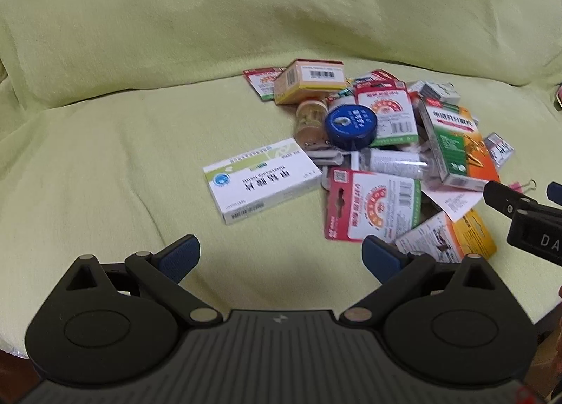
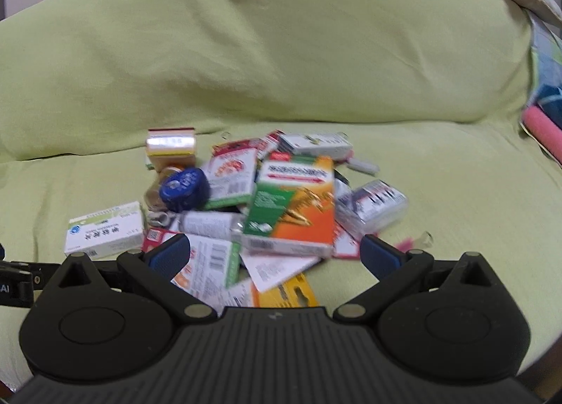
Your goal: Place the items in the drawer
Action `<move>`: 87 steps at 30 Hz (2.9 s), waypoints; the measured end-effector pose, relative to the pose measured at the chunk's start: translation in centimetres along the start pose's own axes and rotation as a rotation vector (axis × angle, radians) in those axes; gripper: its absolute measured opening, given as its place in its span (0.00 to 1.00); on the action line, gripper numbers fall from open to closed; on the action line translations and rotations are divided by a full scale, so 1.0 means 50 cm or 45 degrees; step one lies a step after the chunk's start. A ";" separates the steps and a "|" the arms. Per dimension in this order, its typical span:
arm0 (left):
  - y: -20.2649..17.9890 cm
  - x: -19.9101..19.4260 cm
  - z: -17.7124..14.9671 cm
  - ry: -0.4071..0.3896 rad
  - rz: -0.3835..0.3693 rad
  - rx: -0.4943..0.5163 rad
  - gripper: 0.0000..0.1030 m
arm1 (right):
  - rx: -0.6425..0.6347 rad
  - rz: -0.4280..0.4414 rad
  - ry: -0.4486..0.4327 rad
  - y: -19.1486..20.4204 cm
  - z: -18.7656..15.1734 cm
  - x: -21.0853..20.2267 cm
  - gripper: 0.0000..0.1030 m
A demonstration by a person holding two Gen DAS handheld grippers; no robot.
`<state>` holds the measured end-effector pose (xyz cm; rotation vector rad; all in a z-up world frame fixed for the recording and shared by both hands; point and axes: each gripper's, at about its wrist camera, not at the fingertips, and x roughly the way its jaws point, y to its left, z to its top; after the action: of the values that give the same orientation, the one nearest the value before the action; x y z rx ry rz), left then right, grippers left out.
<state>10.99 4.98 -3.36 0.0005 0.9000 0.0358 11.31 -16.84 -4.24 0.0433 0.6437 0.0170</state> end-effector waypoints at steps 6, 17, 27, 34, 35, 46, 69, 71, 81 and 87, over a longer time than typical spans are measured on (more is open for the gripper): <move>0.034 0.007 0.027 -0.054 0.036 -0.018 0.96 | -0.073 0.079 -0.079 0.027 0.022 0.023 0.99; 0.084 0.019 0.090 -0.135 0.061 0.007 0.96 | -0.473 0.137 -0.240 0.102 0.060 0.080 0.97; 0.118 0.053 0.107 -0.140 0.076 0.011 0.97 | -0.915 0.140 -0.289 0.184 0.085 0.154 0.86; 0.149 0.082 0.116 -0.128 0.094 -0.004 0.97 | -1.131 0.156 -0.300 0.236 0.091 0.218 0.79; 0.157 0.088 0.118 -0.124 0.101 -0.015 0.97 | -1.153 0.157 -0.303 0.242 0.094 0.227 0.79; 0.196 0.125 0.130 -0.093 0.117 -0.071 0.97 | -1.468 0.150 -0.261 0.349 0.102 0.347 0.78; 0.195 0.101 0.083 -0.048 0.081 -0.124 0.97 | 0.189 0.332 -0.032 0.012 0.197 0.230 0.39; 0.183 0.097 0.076 -0.046 0.058 -0.112 0.97 | 0.295 0.339 -0.006 -0.024 0.174 0.215 0.39; 0.168 0.075 0.043 -0.016 0.026 -0.104 0.97 | 0.193 0.225 0.031 -0.036 0.106 0.109 0.48; 0.178 0.067 0.027 -0.007 0.040 -0.102 0.97 | -0.071 0.143 -0.080 0.028 0.085 0.036 0.50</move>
<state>13.83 14.02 -5.00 -0.0602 0.8927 0.1007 15.29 -15.55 -1.84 0.0258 0.5770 0.1418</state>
